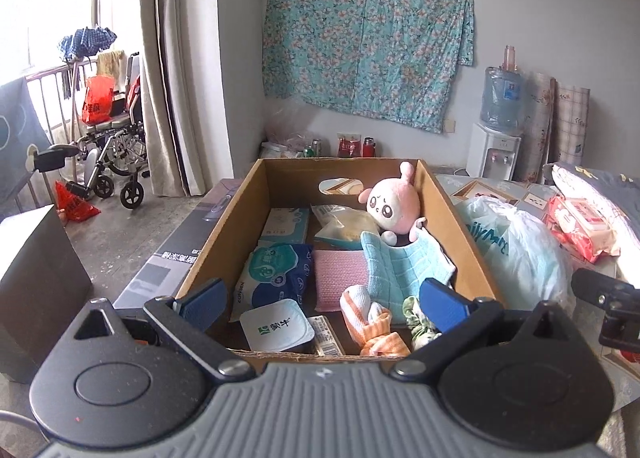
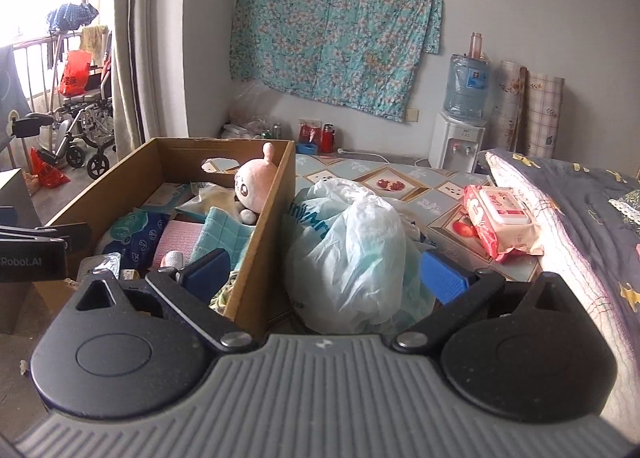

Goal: Organize soft objects

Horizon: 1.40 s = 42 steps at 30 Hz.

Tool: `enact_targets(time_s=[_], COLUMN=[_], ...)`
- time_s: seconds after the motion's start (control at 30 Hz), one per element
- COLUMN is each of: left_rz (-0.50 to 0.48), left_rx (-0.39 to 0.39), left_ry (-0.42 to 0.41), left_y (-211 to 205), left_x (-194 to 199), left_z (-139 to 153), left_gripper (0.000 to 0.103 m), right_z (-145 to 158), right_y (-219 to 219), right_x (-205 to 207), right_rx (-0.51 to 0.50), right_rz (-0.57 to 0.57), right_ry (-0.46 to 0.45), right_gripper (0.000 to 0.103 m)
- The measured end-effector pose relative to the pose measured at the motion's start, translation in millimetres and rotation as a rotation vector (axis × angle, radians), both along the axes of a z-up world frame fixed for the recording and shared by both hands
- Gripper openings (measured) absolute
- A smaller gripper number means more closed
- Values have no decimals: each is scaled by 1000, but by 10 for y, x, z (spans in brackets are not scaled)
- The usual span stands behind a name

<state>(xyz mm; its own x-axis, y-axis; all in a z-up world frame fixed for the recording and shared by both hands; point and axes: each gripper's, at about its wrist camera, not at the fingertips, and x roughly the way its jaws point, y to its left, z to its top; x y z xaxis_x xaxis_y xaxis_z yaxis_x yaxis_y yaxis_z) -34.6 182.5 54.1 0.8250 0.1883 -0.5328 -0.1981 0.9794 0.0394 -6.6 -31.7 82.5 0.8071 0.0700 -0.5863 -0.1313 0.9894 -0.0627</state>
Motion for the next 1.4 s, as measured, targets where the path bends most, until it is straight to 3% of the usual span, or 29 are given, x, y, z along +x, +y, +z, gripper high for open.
enact_targets(time_s=[0.27,0.67,1.4], left_rz=[21,2,35], left_rx=[-45,-42,-60], left_ry=[112,222,283], left_y=[102,26,63], left_x=[67,84,104], left_z=[-54,-220,-317], left_gripper=[103,103,103], right_z=[-128,-282,-418], right_y=[155,234,232], right_x=[100,199,267], right_rx=[33,70,68], right_rz=[63,96,97], right_ry=[104,206,273], right_gripper=[102,102,102])
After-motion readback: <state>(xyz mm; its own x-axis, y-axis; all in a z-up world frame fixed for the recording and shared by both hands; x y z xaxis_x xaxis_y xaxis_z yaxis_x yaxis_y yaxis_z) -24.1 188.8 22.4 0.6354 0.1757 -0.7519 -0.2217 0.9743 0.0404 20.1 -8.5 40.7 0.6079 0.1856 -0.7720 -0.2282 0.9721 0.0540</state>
